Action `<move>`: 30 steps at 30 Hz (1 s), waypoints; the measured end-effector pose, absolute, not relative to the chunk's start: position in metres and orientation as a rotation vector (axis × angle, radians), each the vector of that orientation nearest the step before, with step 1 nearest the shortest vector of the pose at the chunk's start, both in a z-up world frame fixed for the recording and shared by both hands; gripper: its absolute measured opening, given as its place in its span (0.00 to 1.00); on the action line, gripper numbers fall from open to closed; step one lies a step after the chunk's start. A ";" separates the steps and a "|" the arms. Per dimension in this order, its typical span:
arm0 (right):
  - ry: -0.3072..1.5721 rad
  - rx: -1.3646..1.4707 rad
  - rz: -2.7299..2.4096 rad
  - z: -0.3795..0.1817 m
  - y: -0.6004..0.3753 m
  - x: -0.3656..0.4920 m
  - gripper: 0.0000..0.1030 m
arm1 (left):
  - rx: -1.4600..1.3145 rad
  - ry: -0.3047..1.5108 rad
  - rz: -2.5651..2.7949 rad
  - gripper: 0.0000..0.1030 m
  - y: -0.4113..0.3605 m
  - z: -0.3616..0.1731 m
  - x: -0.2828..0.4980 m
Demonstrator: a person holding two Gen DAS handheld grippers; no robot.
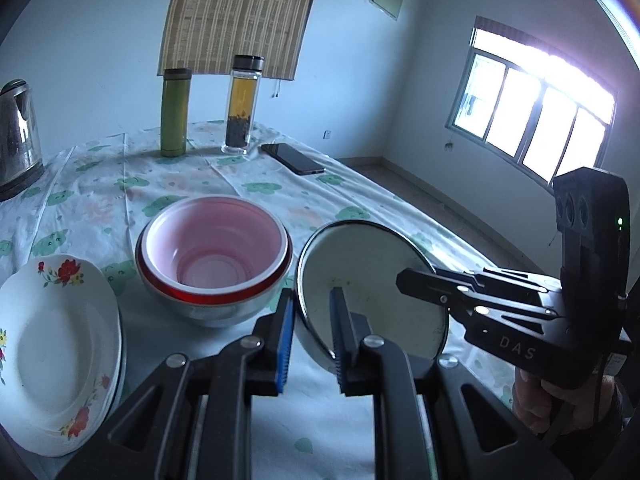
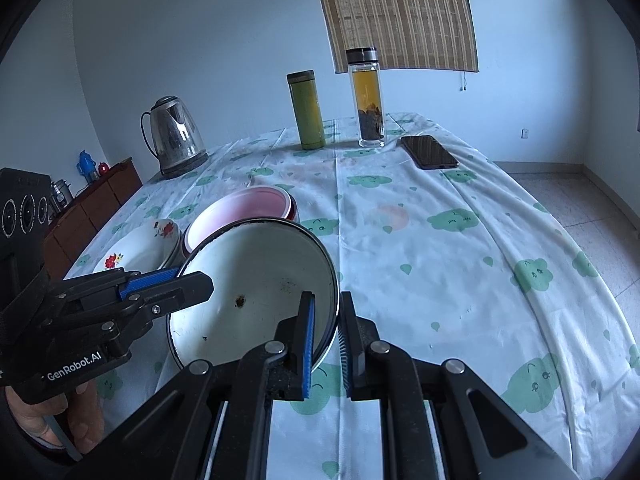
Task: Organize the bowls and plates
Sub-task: 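Lift the white enamel bowl with both grippers and lower it onto the red-and-steel bowl stack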
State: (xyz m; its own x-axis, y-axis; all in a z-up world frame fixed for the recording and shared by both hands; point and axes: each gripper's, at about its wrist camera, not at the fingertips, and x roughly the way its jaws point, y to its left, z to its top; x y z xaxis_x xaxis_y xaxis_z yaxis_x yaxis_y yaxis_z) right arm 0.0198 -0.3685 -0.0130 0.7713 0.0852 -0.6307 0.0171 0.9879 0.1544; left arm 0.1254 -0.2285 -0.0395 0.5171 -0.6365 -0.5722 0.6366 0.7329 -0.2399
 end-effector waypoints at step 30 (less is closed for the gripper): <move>0.555 0.111 0.088 0.029 -0.350 0.057 0.12 | 0.033 0.570 -0.613 0.14 -0.219 0.009 0.157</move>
